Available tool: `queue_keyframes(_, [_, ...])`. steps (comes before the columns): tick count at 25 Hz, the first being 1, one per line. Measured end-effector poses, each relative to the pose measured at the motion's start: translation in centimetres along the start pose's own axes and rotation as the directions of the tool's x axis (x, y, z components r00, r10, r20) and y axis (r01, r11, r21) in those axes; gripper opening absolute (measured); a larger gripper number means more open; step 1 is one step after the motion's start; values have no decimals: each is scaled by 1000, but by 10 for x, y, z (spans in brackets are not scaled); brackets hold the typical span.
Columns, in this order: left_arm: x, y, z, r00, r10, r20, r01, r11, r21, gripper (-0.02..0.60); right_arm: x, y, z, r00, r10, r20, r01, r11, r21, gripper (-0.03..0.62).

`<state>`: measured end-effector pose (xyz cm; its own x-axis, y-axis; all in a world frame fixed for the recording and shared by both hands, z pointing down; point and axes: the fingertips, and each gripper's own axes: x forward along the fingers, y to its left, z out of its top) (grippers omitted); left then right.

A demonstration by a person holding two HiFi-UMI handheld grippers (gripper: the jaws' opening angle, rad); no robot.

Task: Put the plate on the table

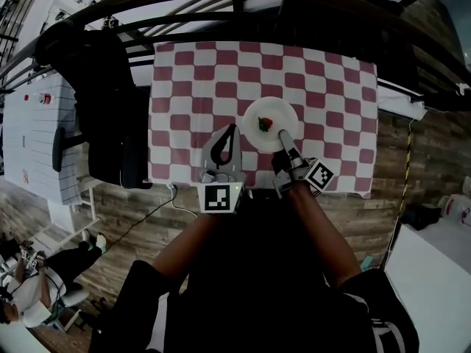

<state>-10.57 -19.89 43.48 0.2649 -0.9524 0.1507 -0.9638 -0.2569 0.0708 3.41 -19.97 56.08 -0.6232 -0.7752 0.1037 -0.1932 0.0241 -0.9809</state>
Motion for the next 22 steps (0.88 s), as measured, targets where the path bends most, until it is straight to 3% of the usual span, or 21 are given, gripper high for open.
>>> queue_keyframes(5, [16,15,-3,999,48,-7,-48,999,-3,10,7,-23,3,999,-20,-40,20,1000,-19,17])
queue_keyframes(22, [42,23,-14,994,86,-72,-84,996,23,9,29,-87,0,981,-84,-175,76,996,-48,17])
